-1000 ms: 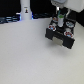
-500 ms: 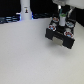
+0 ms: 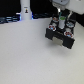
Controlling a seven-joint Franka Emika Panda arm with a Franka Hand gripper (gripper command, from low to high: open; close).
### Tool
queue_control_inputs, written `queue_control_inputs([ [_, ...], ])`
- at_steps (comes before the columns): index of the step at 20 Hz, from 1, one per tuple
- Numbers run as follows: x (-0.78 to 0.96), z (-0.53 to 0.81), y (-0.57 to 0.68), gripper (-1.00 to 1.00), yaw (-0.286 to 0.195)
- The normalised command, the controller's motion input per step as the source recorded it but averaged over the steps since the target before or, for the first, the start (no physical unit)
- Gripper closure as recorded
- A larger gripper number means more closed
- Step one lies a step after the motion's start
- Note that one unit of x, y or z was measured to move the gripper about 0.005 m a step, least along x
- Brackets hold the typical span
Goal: Open the kcup holder, insert the kcup into the holder, and close the kcup holder
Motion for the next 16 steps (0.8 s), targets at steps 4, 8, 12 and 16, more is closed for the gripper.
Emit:
queue_control_inputs([
  [4,0.03,-0.24,0.04,1.00,0.016],
  [8,0.07,-0.18,0.09,1.00,0.022],
  [12,0.14,-0.15,0.14,1.00,0.015],
  [16,0.12,-0.04,0.15,-1.00,0.028],
])
